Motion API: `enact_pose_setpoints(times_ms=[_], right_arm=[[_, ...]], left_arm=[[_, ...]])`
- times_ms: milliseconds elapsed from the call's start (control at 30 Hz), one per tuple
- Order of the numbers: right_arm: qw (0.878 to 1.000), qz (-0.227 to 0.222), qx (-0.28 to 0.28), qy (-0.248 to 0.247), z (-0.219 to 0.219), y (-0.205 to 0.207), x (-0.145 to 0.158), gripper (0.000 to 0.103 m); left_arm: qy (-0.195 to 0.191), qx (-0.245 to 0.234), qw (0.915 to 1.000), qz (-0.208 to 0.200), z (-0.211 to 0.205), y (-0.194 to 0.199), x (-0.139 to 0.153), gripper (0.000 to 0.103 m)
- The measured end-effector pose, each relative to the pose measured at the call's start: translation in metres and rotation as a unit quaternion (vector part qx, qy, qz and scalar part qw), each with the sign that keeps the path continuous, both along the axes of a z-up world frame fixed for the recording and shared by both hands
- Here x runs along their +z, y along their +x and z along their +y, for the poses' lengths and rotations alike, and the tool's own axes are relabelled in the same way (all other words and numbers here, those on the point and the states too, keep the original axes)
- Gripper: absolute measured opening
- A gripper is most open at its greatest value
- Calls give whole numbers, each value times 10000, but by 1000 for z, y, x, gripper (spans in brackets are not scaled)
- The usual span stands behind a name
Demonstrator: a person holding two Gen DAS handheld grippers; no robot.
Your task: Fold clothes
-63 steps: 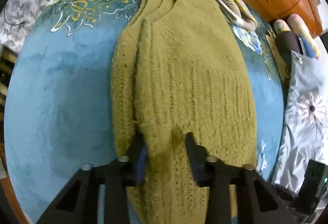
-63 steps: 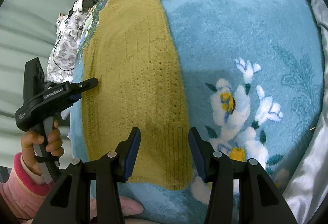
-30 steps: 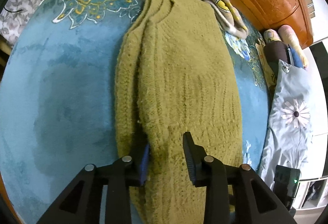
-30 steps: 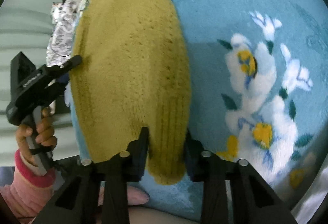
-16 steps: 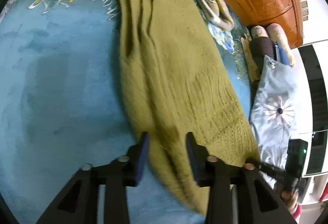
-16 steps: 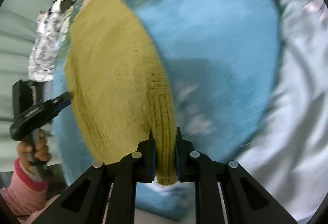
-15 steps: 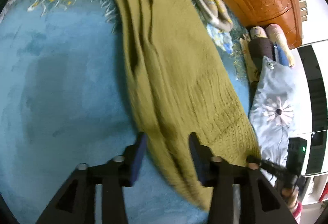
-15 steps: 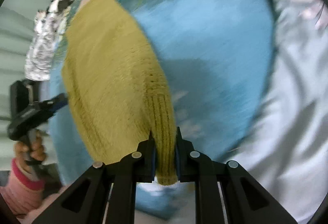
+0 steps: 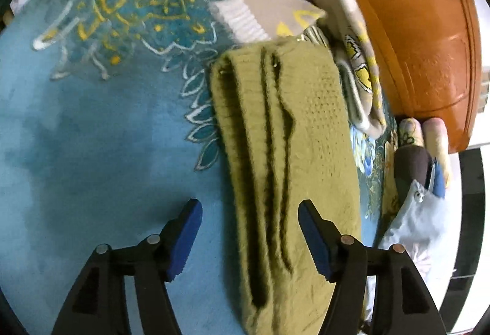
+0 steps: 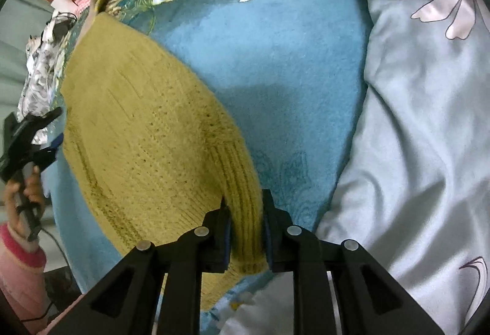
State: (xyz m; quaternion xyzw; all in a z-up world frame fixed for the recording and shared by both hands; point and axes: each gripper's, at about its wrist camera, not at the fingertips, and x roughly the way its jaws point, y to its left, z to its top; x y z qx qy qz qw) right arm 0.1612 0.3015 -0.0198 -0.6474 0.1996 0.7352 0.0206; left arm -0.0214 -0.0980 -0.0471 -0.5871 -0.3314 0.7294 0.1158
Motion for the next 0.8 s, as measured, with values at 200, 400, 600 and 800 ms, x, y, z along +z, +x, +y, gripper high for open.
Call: enact_pose_setpoints(times_ms=[200,400,600,800], right_arm=[[9986,362,-393,-52,10,14,23,32],[9903,818,-386,-1053,-37,45,34,56],[9915,536,1147,-307,-126,45,8,62],[9819,89,1873,269,-164,44,-12,62]], left_arm=[[17,-353,9993,125,21,-14,-3,77],[-336,-697,9968,221,44,-24,0,75],[-791,-963,9921,126,58,-29,0,40],[-687,-990,9927,86,53,-30,-2,35]])
